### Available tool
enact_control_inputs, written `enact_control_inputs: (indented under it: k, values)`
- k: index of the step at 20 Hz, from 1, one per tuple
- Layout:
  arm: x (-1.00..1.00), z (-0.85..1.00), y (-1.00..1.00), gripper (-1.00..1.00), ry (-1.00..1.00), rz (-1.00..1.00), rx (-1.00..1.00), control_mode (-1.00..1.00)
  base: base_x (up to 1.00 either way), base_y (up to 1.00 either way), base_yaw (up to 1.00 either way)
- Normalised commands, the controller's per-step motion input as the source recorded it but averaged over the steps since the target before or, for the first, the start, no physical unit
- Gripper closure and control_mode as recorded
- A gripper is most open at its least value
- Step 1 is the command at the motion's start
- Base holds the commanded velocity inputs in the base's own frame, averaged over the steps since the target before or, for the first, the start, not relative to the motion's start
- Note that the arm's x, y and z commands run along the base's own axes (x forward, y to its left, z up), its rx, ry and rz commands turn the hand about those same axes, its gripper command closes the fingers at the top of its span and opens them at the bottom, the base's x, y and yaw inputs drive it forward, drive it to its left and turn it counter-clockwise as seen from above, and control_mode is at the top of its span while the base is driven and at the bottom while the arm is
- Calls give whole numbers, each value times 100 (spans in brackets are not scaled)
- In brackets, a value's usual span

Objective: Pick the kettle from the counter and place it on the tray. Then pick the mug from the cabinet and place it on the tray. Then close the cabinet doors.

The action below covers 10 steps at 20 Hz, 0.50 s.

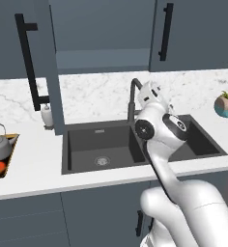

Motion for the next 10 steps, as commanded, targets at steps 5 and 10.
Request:
enact_control_inputs:
  k: [5,10]
  values:
    - [-45,-3,37,-100,-11,-6,-18,-100,0,0,0]
    - [-46,0,70,-100,-9,-7,-31,-100,0,0,0]
